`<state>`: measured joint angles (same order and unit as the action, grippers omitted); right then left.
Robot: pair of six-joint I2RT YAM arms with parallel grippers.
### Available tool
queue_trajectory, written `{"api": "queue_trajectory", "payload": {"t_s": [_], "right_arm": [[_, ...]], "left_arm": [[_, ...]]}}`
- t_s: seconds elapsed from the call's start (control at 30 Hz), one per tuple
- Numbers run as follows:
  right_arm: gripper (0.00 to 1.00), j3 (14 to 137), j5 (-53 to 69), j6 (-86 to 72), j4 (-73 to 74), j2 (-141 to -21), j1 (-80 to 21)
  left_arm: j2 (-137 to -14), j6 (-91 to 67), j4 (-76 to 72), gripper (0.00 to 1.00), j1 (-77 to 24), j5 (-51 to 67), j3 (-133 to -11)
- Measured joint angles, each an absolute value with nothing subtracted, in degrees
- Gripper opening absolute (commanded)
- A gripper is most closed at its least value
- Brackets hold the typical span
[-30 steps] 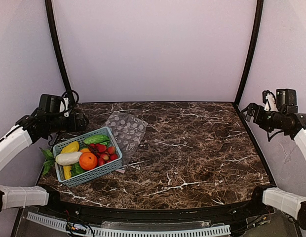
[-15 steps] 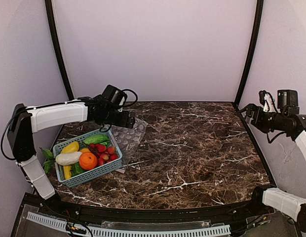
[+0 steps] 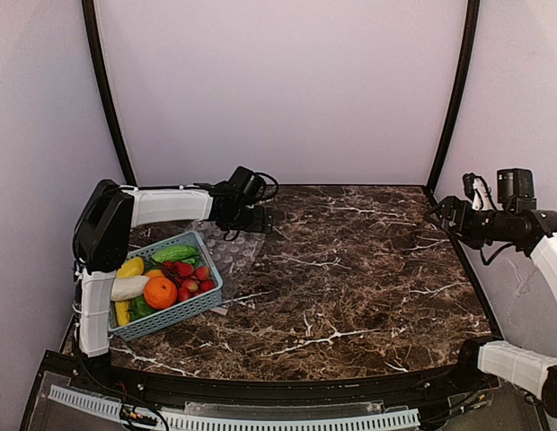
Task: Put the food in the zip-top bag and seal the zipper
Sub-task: Pick up the zipper food storage bag at the center of the board.
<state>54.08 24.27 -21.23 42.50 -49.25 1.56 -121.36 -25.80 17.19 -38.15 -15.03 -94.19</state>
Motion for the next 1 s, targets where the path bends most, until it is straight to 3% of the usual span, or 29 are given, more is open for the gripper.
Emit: {"api": "queue_trajectory", "payload": {"t_s": [0.27, 1.0], "right_arm": [[0.99, 54.1, 25.9, -20.8, 42.1, -50.1, 1.6], [0.99, 53.0, 28.6, -20.2, 41.4, -51.1, 1.6]], "left_arm": [[-131.0, -26.8, 16.7, 0.98, -38.2, -16.7, -100.4], [-134.9, -27.2, 16.8, 0.22, -38.2, -21.5, -104.1]]}}
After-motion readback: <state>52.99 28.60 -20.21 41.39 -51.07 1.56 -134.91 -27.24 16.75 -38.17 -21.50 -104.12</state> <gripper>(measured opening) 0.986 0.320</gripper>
